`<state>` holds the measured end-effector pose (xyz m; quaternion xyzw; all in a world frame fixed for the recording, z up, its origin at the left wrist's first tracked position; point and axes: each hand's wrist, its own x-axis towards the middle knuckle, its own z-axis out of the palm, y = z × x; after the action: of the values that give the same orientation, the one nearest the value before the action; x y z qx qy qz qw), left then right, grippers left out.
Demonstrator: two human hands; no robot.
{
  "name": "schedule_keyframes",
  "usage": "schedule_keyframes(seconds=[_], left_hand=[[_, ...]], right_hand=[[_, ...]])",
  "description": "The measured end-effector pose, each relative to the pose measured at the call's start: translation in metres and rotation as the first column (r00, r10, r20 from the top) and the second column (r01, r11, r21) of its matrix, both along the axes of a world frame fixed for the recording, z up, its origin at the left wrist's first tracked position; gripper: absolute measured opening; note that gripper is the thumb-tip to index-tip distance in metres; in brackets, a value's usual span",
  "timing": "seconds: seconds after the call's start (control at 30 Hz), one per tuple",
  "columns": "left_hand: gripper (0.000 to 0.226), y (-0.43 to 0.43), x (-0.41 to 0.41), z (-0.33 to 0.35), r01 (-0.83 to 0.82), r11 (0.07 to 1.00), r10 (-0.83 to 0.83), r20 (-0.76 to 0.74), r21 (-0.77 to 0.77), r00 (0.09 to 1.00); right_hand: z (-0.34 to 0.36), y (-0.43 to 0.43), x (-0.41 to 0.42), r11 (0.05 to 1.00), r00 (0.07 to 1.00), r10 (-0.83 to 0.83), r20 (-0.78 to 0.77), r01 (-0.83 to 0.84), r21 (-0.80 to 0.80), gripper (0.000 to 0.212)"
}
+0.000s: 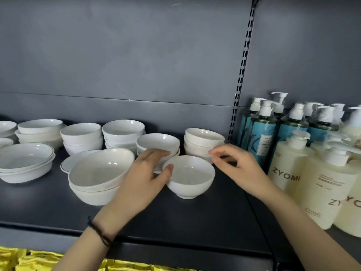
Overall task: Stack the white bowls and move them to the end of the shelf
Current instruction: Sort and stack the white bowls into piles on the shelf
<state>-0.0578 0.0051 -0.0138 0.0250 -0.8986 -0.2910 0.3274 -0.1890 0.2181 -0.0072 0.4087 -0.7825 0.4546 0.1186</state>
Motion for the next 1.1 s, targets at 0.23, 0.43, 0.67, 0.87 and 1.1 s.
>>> schedule_keyframes(seconds=[0.23, 0.43, 0.67, 0.87, 1.1], left_hand=[[0.086, 0.011, 0.002, -0.02, 0.058, 0.981, -0.081, 0.122, 0.182, 0.989], [0.08, 0.009, 0.002, -0.031, 0.08, 0.949, -0.149, 0.21, 0.305, 0.966], [0.08, 0.002, -0.003, -0.031, 0.207, 0.804, -0.353, 0.167, 0.558, 0.92], [0.078, 0.004, -0.002, -0.028, 0.245, 0.772, -0.369, 0.099, 0.586, 0.924], [0.063, -0.004, 0.004, 0.024, 0.275, 0.769, -0.309, -0.041, 0.576, 0.95]], right_hand=[[-0.02, 0.014, 0.002, 0.972, 0.915, 0.104, 0.389, -0.176, 0.153, 0.064], [-0.028, 0.007, 0.009, 0.965, 0.893, 0.204, 0.401, -0.252, 0.071, 0.065], [-0.028, -0.001, 0.012, 0.961, 0.865, 0.235, 0.444, -0.276, 0.029, 0.069], [-0.023, 0.002, 0.017, 0.973, 0.881, 0.22, 0.419, -0.23, -0.027, 0.068], [0.011, -0.017, 0.024, 0.946, 0.902, 0.282, 0.326, -0.205, -0.251, 0.07]])
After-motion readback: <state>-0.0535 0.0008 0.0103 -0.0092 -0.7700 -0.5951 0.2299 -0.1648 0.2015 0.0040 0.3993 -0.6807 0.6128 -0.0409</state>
